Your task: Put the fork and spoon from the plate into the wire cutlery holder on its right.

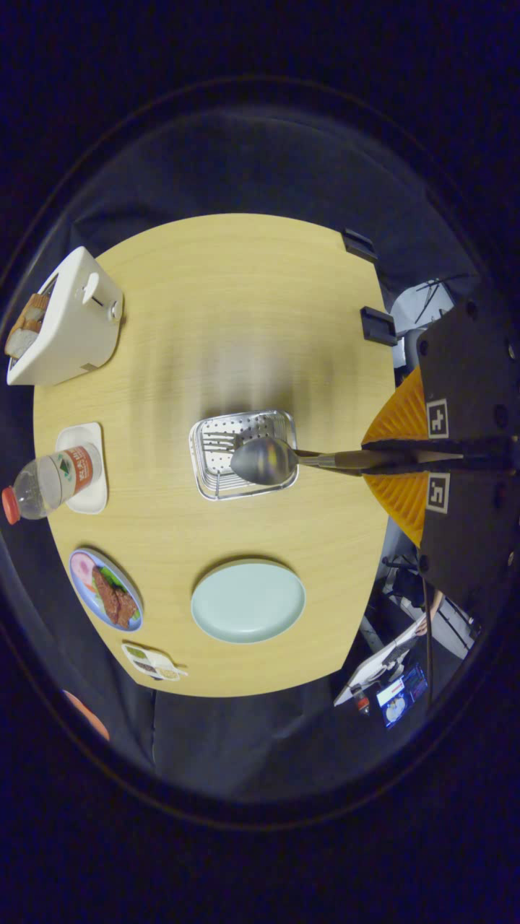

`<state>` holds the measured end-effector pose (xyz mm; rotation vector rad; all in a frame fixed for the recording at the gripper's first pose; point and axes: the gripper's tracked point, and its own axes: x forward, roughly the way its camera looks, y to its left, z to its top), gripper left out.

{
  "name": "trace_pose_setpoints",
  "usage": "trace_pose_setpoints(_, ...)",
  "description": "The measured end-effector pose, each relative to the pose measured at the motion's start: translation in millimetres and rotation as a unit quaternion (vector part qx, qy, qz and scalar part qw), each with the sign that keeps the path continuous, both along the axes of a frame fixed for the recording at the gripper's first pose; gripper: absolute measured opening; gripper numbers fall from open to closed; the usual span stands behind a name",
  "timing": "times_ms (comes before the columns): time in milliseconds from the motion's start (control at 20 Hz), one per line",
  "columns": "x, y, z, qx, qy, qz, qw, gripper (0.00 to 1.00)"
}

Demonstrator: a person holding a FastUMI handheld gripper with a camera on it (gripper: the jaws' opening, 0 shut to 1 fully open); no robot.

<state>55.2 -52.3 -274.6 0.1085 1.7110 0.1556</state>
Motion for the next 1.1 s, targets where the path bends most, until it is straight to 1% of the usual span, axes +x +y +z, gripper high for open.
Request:
trace_pose_setpoints(150,10,3,-4,-0.003,0.039,-0.001,0.999,0.03)
trace_pose_setpoints(200,15,2,-7,-0.008,0.047,0.005,0.999,0.03)
trace_pose_setpoints(250,20,1,-11,-0.014,0.052,0.007,0.999,0.02)
trace_pose_setpoints(300,26,2,-14,-0.019,0.054,0.0,0.998,0.06)
trace_pose_setpoints(400,34,1,-17,-0.024,0.05,0.005,0.998,0.07)
trace_pose_setpoints(450,40,2,-18,-0.026,0.038,0.006,0.999,0.1)
trace_pose_setpoints(650,42,17,-5,-0.005,-0.021,0.031,0.999,0.16)
trace_pose_setpoints(700,45,21,-4,-0.002,-0.039,0.037,0.999,0.27)
trace_pose_setpoints(750,43,24,1,0.0,-0.055,0.041,0.998,0.3)
trace_pose_setpoints(900,28,45,13,0.018,-0.099,0.046,0.994,0.35)
trace_pose_setpoints(1000,21,63,25,0.027,-0.159,0.052,0.985,0.39)
trace_pose_setpoints(1050,17,71,32,0.027,-0.195,0.056,0.979,0.43)
trace_pose_setpoints(1100,14,83,40,0.031,-0.233,0.051,0.971,0.48)
